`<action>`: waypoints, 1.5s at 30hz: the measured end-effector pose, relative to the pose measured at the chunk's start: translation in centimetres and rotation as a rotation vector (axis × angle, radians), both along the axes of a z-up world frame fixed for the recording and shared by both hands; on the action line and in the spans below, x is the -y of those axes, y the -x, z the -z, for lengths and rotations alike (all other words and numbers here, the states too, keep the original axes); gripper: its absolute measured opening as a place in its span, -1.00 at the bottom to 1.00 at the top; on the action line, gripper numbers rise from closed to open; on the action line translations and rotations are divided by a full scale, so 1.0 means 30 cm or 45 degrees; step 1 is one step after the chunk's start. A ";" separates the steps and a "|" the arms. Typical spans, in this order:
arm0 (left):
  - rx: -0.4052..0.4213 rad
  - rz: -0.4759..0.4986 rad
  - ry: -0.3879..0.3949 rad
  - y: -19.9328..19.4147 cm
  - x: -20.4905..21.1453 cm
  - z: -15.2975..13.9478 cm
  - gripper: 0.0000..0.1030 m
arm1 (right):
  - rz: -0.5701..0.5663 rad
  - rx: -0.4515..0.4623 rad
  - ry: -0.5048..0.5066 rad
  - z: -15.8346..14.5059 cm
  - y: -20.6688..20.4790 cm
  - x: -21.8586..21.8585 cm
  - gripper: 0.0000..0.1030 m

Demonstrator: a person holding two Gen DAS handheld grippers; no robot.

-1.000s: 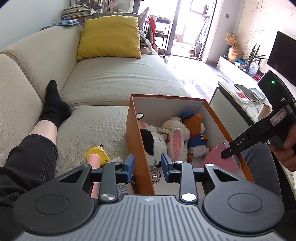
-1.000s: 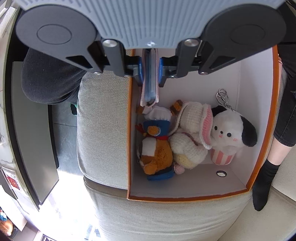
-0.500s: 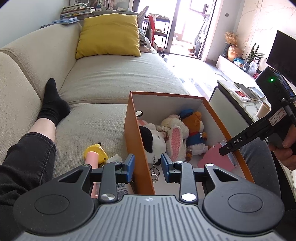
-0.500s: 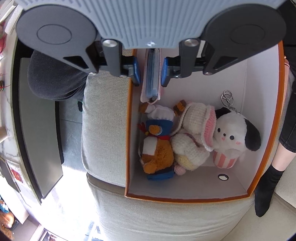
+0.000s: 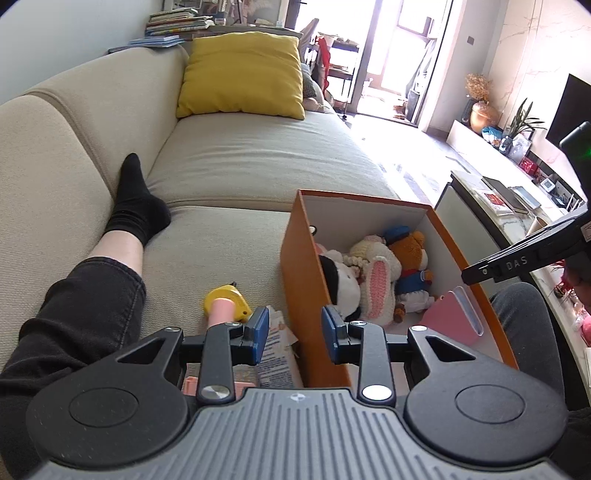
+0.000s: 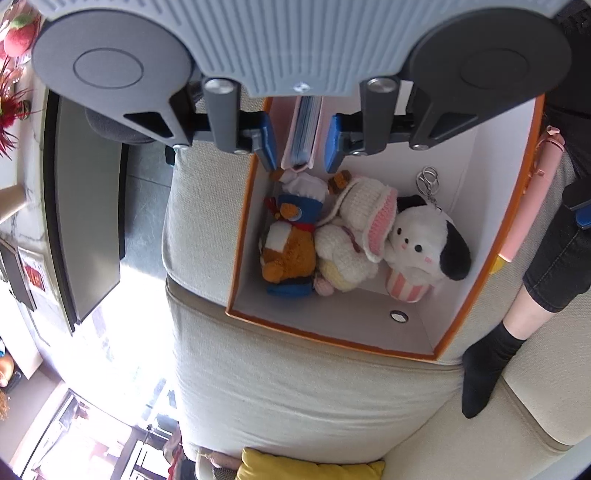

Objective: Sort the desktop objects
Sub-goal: 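Move both tools toward the pink tube and yellow tape measure, then grasp the picture card box with the right tool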

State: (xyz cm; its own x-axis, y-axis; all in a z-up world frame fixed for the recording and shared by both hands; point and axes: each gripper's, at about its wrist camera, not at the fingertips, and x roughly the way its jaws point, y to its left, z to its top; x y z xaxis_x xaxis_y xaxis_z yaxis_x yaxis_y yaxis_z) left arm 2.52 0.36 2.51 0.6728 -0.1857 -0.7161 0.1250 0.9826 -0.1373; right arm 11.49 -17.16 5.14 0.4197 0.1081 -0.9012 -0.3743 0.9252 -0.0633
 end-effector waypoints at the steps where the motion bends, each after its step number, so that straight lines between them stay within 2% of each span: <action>1: -0.002 -0.017 -0.005 0.006 -0.022 -0.003 -0.30 | -0.029 0.019 -0.028 -0.011 0.009 -0.010 -0.41; 6: -0.036 -0.112 -0.031 0.029 -0.136 -0.007 -0.30 | -0.246 0.117 -0.203 -0.045 0.059 -0.094 -0.40; 10: -0.093 -0.183 -0.051 0.052 -0.216 0.019 -0.30 | -0.414 0.145 -0.265 -0.037 0.085 -0.209 -0.22; 13: -0.131 -0.194 -0.068 0.074 -0.240 0.045 -0.30 | -0.566 0.115 -0.270 -0.013 0.107 -0.303 -0.23; 17: -0.196 -0.140 -0.095 0.104 -0.233 0.085 -0.30 | -0.824 -0.009 -0.227 0.051 0.162 -0.446 -0.23; 20: -0.240 -0.132 -0.119 0.126 -0.235 0.111 -0.30 | -1.050 -0.077 -0.144 0.117 0.214 -0.552 -0.24; 26: -0.266 -0.099 -0.139 0.162 -0.241 0.115 -0.30 | -1.564 -0.134 0.115 0.248 0.307 -0.693 -0.19; 28: -0.273 -0.089 -0.147 0.167 -0.238 0.119 -0.30 | -1.709 -0.118 0.193 0.274 0.328 -0.713 0.03; 29: -0.276 -0.084 -0.151 0.171 -0.237 0.119 -0.30 | -1.780 -0.110 0.227 0.287 0.340 -0.725 0.08; 33: -0.289 -0.076 -0.162 0.184 -0.241 0.122 -0.30 | -2.072 -0.091 0.377 0.350 0.396 -0.754 0.15; 38: -0.289 -0.073 -0.142 0.195 -0.257 0.120 -0.30 | -2.318 -0.006 0.547 0.414 0.446 -0.766 0.26; 41: -0.273 -0.080 -0.135 0.210 -0.264 0.112 -0.30 | -2.434 0.068 0.668 0.458 0.462 -0.763 0.41; 42: -0.270 -0.080 -0.133 0.214 -0.267 0.109 -0.30 | -2.466 0.059 0.669 0.462 0.463 -0.764 0.50; 45: -0.265 -0.085 -0.126 0.223 -0.277 0.111 -0.31 | -2.504 0.002 0.665 0.472 0.460 -0.773 0.51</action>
State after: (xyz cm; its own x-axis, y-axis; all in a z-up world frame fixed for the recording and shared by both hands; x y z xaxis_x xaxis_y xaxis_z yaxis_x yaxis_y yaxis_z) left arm -4.17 8.67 -0.83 0.5171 -0.0678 -0.8533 0.0381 0.9977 -0.0562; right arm -2.31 6.03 -9.01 0.0828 0.1084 -0.9907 -0.6446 -0.7523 -0.1362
